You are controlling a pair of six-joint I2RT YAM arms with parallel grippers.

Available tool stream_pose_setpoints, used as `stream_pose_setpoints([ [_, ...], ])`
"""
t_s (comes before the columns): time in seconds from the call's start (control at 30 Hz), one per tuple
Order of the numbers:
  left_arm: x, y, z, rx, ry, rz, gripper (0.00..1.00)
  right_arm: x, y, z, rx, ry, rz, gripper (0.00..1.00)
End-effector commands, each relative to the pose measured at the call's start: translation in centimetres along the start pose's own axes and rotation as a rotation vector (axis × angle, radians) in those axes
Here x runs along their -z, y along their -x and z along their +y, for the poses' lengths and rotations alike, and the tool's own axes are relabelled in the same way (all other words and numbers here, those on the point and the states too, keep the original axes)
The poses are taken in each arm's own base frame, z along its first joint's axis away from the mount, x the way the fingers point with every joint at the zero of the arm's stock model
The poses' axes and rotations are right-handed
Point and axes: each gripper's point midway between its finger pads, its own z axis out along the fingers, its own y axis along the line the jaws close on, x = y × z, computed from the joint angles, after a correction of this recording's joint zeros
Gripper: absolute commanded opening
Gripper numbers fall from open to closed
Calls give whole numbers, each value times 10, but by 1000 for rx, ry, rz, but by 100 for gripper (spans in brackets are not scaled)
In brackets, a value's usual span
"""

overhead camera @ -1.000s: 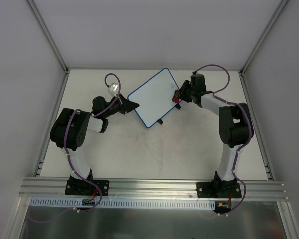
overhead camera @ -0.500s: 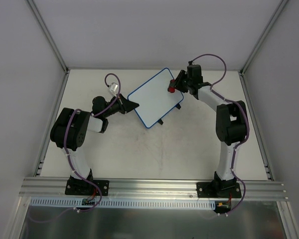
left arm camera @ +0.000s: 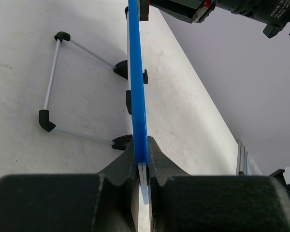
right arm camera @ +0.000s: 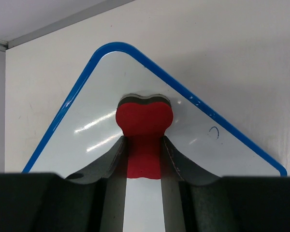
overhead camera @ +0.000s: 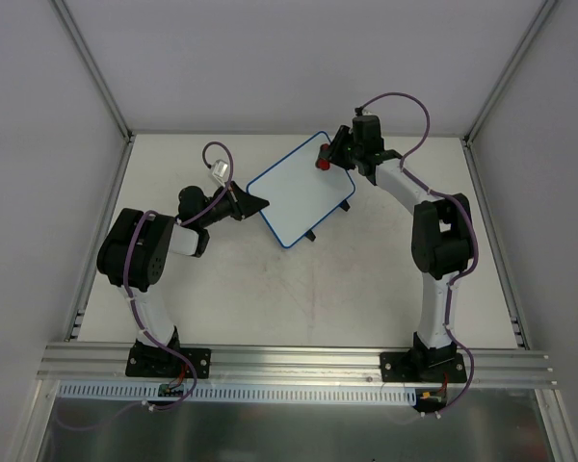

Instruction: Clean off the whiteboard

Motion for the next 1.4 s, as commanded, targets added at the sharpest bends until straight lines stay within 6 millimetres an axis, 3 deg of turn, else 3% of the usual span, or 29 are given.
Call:
stream_pose_setpoints([
  [0.0,-3,17,-60,-265,-259,-37,0,1,0,-15,-6,-70,-2,0],
  [0.5,-2,17,-61,-267,-259,-39,0,17,-46,-94,-143,-207,101,0],
  [0.73,-2,19,-64,-271,-265,-41,0,22,-57,-106,-151,-224,125,0],
  [0.97,-2,19,-64,-270,-265,-41,0,23,-31,-87,-106,-183,77,0],
  [1.1,-2,19,-63,-268,-262,-40,0,34,-15,-79,11,-201,47,0],
  [1.2,-3,19,-63,-267,-260,-39,0,43,-10,-82,137,-228,37,0],
  [1.37,-4,20,-62,-265,-258,-36,0,61,17,-86,332,-273,-19,0],
])
